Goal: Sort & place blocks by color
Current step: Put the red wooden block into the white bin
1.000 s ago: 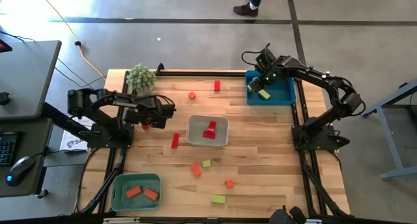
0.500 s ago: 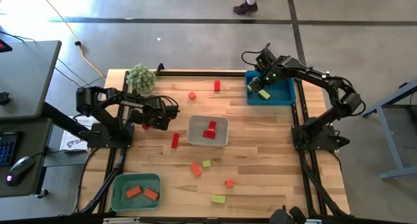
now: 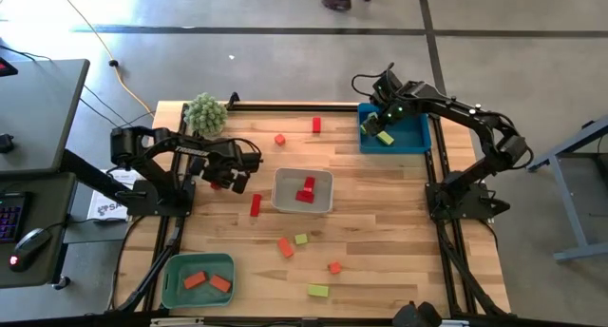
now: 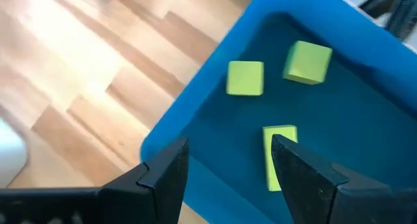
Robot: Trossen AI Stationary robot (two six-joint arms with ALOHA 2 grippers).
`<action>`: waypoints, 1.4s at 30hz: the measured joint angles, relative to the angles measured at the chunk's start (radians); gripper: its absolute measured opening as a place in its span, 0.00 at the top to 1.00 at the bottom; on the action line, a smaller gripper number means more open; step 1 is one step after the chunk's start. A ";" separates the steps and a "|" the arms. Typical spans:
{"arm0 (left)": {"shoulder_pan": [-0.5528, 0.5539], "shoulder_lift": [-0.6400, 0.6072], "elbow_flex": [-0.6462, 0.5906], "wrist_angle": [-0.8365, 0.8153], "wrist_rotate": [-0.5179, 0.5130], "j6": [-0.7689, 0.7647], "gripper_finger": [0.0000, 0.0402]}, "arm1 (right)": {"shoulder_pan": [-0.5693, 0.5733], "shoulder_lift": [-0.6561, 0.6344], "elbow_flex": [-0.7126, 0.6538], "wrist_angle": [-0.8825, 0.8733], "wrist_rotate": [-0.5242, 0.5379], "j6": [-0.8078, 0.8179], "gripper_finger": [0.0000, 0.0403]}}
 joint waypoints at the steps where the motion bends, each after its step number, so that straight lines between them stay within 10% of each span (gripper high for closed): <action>1: -0.001 -0.006 0.015 0.019 0.008 0.008 0.73 | 0.000 0.000 0.000 0.000 -0.008 -0.008 0.49; 17: -0.001 -0.214 0.273 0.329 -0.053 0.369 0.74 | 0.021 0.000 0.000 0.012 -0.263 0.138 0.49; 25: -0.003 -0.214 0.288 0.644 0.155 0.554 0.74 | 0.126 -0.003 0.010 0.038 -0.268 0.296 0.49; 42: -0.106 -0.072 0.288 0.648 0.256 0.702 0.69 | 0.500 -0.003 0.082 -0.001 -0.177 0.665 0.49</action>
